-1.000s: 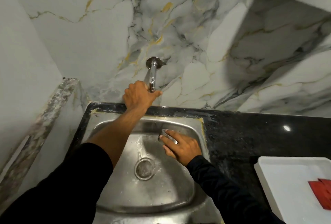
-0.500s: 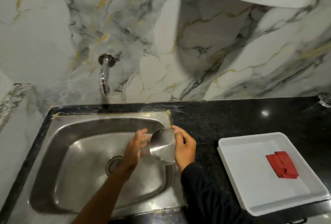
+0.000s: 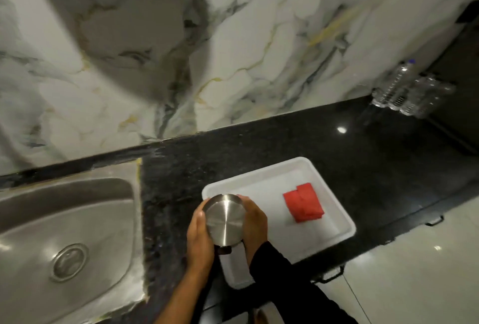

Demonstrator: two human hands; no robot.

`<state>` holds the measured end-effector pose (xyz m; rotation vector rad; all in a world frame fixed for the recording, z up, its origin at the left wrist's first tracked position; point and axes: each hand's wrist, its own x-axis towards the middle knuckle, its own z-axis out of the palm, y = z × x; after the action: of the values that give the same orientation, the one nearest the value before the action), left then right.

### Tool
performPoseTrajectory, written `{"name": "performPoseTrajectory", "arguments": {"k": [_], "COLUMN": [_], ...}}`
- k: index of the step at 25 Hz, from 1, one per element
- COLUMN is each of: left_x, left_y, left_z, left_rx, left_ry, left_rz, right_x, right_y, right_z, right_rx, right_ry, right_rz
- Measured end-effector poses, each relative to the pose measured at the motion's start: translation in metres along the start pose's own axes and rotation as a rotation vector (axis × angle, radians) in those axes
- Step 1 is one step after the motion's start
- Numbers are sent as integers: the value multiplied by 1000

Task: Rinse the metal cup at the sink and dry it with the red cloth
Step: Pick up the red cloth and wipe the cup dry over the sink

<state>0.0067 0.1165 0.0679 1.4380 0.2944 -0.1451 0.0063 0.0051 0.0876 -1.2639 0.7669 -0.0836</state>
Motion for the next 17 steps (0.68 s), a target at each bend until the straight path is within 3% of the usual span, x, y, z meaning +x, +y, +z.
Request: {"name": "performPoseTrajectory", "arguments": {"k": [4,7,10,13,17], "left_x": [-10,-18,-18,-14,-13], "left_y": [-18,-14,-14,-11,-6], "left_z": [62,79,84,86,82], "left_rx": [31,-22,11,34,46], "left_ry": [10,-15,-34,8,21], "left_rz": [-39,-83,-76,-70,-52], "right_x": [39,84,117,135,149], "right_y": [-29,-40,-35,-26,-25], "right_z": [-87,-155,-179,-174,-170], "right_rx": [-133,-812,-1209,-1347,-1335], "right_ry": [69,225,233,179,266], "right_rz": [-31,-128,79,164,207]}}
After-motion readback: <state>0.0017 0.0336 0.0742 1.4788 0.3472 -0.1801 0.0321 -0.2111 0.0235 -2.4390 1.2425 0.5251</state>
